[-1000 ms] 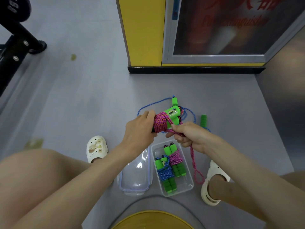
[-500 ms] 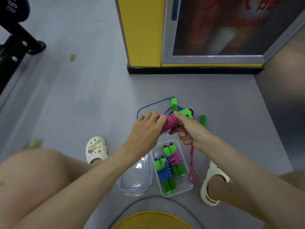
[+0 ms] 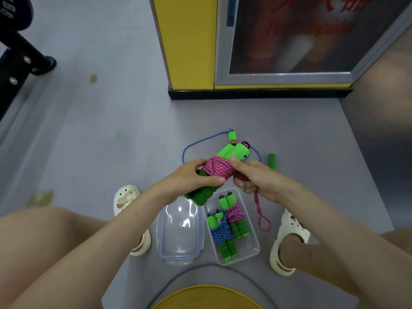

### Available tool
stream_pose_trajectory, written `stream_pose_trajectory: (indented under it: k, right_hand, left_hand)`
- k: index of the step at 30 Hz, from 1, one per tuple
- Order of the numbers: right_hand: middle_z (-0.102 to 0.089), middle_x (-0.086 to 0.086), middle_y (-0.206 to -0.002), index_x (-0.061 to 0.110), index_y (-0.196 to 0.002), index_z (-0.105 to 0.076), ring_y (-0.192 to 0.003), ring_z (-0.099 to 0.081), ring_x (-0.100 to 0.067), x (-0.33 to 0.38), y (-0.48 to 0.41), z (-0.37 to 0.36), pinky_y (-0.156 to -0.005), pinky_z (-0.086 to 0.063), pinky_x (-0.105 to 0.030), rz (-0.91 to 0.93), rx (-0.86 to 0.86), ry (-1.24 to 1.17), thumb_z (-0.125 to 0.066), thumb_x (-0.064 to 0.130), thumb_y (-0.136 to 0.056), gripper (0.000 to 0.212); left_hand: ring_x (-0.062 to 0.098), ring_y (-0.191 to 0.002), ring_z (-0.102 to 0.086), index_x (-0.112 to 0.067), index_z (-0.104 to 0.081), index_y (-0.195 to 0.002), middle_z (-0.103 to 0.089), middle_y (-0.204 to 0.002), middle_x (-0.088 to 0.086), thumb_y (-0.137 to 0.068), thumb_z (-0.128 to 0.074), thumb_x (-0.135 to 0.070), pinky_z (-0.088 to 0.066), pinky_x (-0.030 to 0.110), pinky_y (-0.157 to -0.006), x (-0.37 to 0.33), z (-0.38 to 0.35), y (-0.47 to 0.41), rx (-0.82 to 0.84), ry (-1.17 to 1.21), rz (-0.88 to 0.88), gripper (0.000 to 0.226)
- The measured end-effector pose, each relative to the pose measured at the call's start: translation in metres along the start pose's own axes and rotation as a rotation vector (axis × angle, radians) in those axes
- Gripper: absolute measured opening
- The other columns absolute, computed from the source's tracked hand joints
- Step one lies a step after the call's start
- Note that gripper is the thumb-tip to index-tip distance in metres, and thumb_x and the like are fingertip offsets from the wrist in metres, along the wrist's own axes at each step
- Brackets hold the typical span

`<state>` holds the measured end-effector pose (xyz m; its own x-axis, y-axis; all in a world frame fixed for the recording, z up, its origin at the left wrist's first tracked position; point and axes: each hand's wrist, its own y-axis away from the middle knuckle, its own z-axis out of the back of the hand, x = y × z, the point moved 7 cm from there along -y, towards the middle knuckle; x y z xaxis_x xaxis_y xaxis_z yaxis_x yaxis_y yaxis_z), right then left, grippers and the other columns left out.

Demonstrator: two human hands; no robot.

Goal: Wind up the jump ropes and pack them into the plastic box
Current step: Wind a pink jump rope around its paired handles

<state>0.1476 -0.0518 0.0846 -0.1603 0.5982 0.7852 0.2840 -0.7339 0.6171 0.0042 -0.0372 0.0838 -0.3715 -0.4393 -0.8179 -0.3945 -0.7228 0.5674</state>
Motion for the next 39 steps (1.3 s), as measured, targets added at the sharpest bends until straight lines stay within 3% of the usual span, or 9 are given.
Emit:
stream_pose_trajectory:
  k: [6, 10, 13, 18, 24, 29, 32, 35, 39]
  right_hand:
    - [-0.039, 0.003, -0.041, 0.007, -0.074, -0.061, -0.035, -0.02, -0.007, -0.008, -0.004, 0.007, -0.036, -0.017, -0.017, -0.084, -0.116, 0.07, -0.046, 0.051, -0.093, 0.051]
    - [-0.04, 0.005, -0.037, 0.007, -0.074, -0.057, -0.033, -0.023, -0.007, -0.018, -0.005, 0.003, -0.034, -0.017, -0.018, -0.155, -0.13, 0.137, -0.041, 0.041, -0.099, 0.045]
    - [-0.04, 0.005, -0.04, 0.004, -0.083, -0.062, -0.032, -0.023, -0.006, -0.019, -0.005, -0.001, -0.034, -0.018, -0.017, -0.172, -0.121, 0.11, -0.039, 0.039, -0.1, 0.046]
    - [-0.044, 0.002, -0.048, 0.0, -0.096, -0.061, -0.036, -0.021, -0.005, -0.017, -0.003, -0.011, -0.038, -0.013, -0.018, -0.189, -0.097, -0.052, -0.047, 0.069, -0.082, 0.071]
    - [-0.043, -0.001, -0.051, 0.004, -0.087, -0.061, -0.037, -0.018, -0.006, -0.018, -0.001, -0.01, -0.037, -0.01, -0.018, -0.225, -0.134, -0.134, -0.048, 0.082, -0.069, 0.081]
    - [-0.039, 0.0, -0.05, 0.012, -0.064, -0.056, -0.036, -0.023, -0.007, -0.01, 0.001, 0.007, -0.034, -0.015, -0.018, -0.142, -0.308, -0.073, -0.058, 0.072, -0.073, 0.06]
    - [-0.036, 0.003, -0.044, 0.018, -0.055, -0.048, -0.034, -0.023, -0.007, -0.004, 0.003, 0.022, -0.035, -0.019, -0.017, -0.077, -0.404, -0.045, -0.065, 0.062, -0.074, 0.051]
    - [-0.029, 0.005, -0.039, 0.021, -0.049, -0.041, -0.034, -0.019, -0.008, 0.001, 0.004, 0.022, -0.037, -0.017, -0.018, -0.032, -0.419, -0.058, -0.067, 0.058, -0.075, 0.052]
    - [-0.027, 0.004, -0.039, 0.021, -0.047, -0.037, -0.033, -0.019, -0.009, 0.007, 0.004, 0.013, -0.038, -0.017, -0.02, 0.026, -0.376, -0.036, -0.066, 0.055, -0.076, 0.054]
  left_hand:
    - [0.01, -0.095, -0.062, -0.028, -0.048, -0.129, -0.064, -0.108, -0.009, -0.061, -0.084, -0.047, -0.053, 0.034, -0.086, -0.006, 0.012, -0.006, -0.22, -0.364, -0.159, 0.08]
    - [0.018, -0.096, -0.057, -0.031, -0.033, -0.138, -0.055, -0.109, -0.005, -0.068, -0.076, -0.052, -0.041, 0.027, -0.072, -0.023, 0.01, 0.005, -0.449, -0.937, -0.264, 0.085]
    - [0.023, -0.095, -0.057, -0.026, -0.032, -0.141, -0.055, -0.107, 0.0, -0.071, -0.074, -0.049, -0.034, 0.028, -0.067, -0.029, 0.003, 0.008, -0.536, -1.169, -0.338, 0.085]
    - [0.025, -0.066, -0.057, -0.014, -0.057, -0.125, -0.06, -0.084, 0.005, -0.043, -0.092, -0.033, -0.035, 0.03, -0.055, -0.037, -0.01, 0.013, -0.695, -1.409, -0.536, 0.091]
    - [0.023, -0.064, -0.049, -0.009, -0.04, -0.131, -0.055, -0.084, 0.009, -0.061, -0.083, -0.02, -0.037, 0.034, -0.055, -0.04, -0.029, 0.021, -0.795, -1.564, -0.735, 0.083]
    - [0.025, -0.072, -0.058, -0.008, -0.047, -0.135, -0.06, -0.089, 0.009, -0.056, -0.088, -0.023, -0.043, 0.033, -0.06, -0.039, -0.028, 0.016, -0.659, -1.331, -0.739, 0.09]
    - [0.022, -0.097, -0.057, -0.018, -0.041, -0.141, -0.058, -0.114, 0.003, -0.072, -0.08, -0.034, -0.042, 0.031, -0.079, -0.034, -0.02, 0.011, -0.432, -0.857, -0.529, 0.081]
    - [0.009, -0.098, -0.055, -0.022, -0.043, -0.139, -0.055, -0.115, -0.006, -0.074, -0.079, -0.031, -0.047, 0.021, -0.083, -0.028, -0.005, 0.004, -0.317, -0.302, -0.387, 0.075]
    - [0.004, -0.095, -0.06, -0.029, -0.045, -0.134, -0.057, -0.108, -0.009, -0.073, -0.081, -0.022, -0.051, 0.02, -0.079, -0.018, -0.004, -0.002, -0.153, -0.034, -0.178, 0.071]
